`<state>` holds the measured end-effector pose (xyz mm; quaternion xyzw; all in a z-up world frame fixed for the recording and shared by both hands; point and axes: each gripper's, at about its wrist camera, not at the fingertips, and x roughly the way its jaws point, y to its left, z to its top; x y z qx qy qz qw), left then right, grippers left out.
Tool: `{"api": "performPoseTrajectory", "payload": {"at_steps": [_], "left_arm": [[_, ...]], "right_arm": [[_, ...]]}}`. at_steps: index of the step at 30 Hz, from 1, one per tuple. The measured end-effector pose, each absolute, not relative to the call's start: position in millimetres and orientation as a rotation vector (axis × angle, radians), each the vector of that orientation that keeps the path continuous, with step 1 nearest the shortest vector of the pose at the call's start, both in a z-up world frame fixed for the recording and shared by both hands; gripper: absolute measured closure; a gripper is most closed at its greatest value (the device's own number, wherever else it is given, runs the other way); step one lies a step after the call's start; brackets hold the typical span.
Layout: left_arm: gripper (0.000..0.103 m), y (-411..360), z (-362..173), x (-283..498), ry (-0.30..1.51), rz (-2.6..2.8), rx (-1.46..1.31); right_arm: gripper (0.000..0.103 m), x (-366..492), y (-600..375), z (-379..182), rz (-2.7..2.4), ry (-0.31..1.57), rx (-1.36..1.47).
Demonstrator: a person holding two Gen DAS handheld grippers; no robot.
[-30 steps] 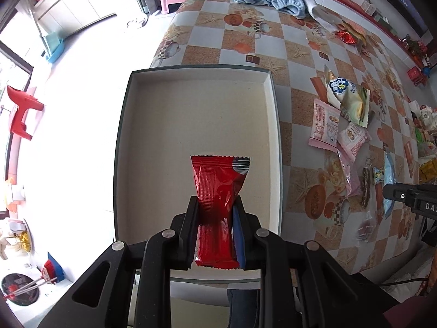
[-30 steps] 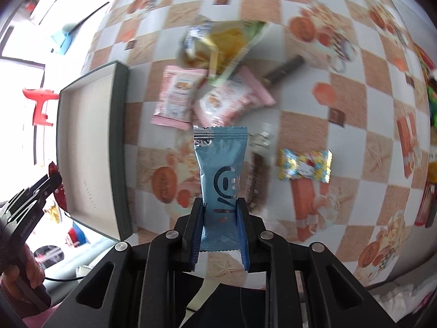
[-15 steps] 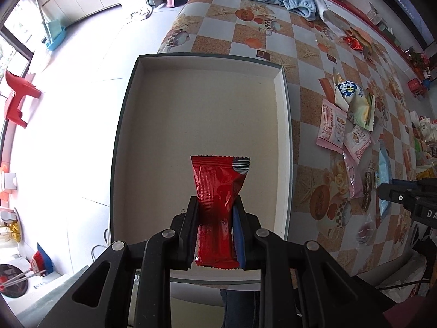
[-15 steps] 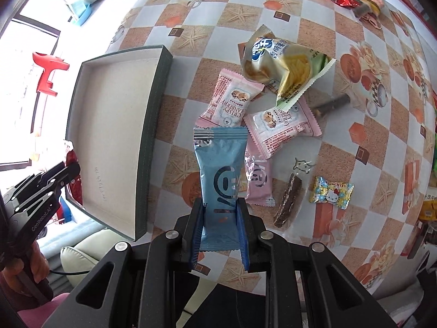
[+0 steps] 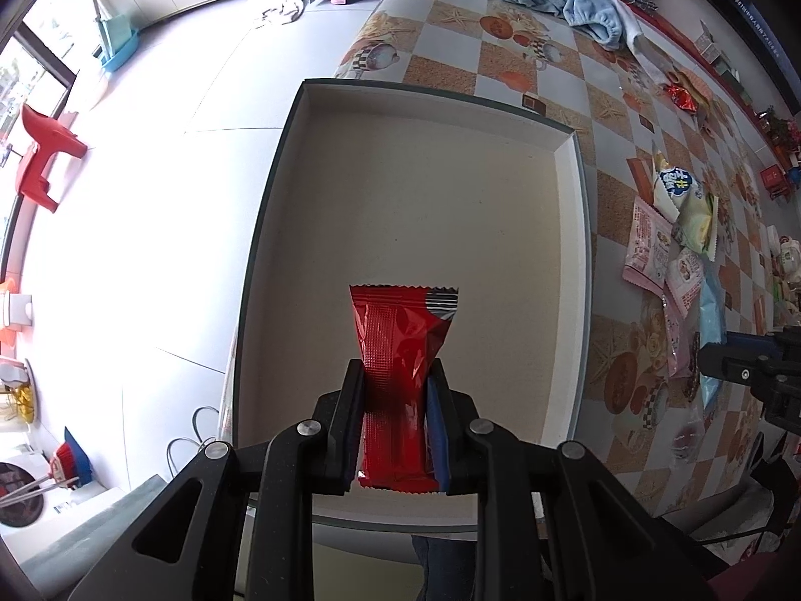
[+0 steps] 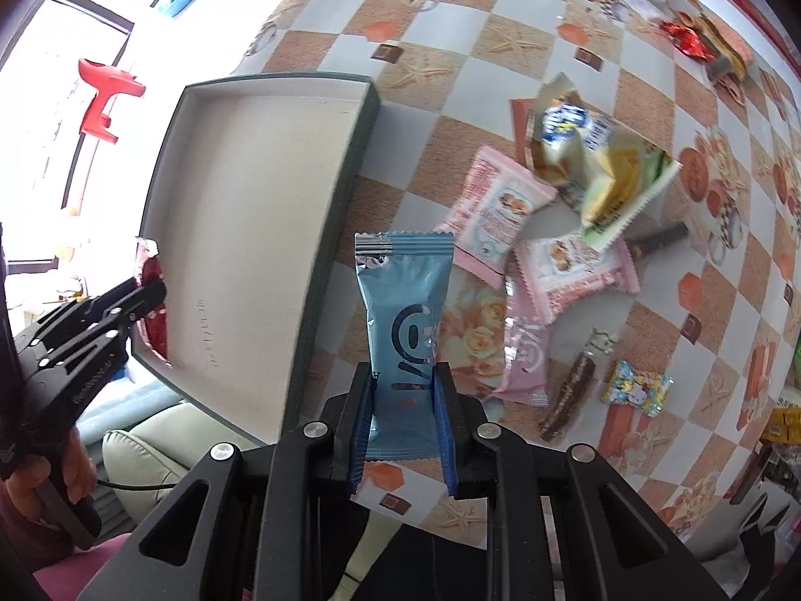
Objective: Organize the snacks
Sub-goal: 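Carry the red bar and blue bar into the gray box with both tools, then open both tools to release the red and blue bars in the box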
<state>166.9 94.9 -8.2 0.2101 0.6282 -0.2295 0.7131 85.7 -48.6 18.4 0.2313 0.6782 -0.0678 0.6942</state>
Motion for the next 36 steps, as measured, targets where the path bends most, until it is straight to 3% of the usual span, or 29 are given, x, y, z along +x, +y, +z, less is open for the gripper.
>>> {"api": "performPoseTrajectory", "payload": {"at_steps": [15, 32, 34, 35, 36], "left_arm": [[0.078, 123.4, -32.4, 168.9, 1.461, -0.465, 0.487], [0.076, 126.5, -44.8, 166.7, 1.477, -0.483, 0.538], [0.063, 120.2, -43.6, 162.8, 1.47, -0.491, 0.545], [0.044, 119.3, -42.1, 161.3, 1.46, -0.491, 0.549], [0.026, 118.4, -40.0, 160.3, 1.445, -0.489, 0.553]], "right_arm": [[0.079, 134.5, 36.4, -4.7, 0.1, 1.602, 0.441], [0.079, 151.1, 60.4, -37.4, 0.106, 1.662, 0.462], [0.078, 151.4, 59.7, -40.6, 0.098, 1.669, 0.472], [0.077, 148.9, 50.5, -40.8, 0.096, 1.672, 0.476], [0.065, 148.5, 47.0, -41.5, 0.09, 1.673, 0.48]]}}
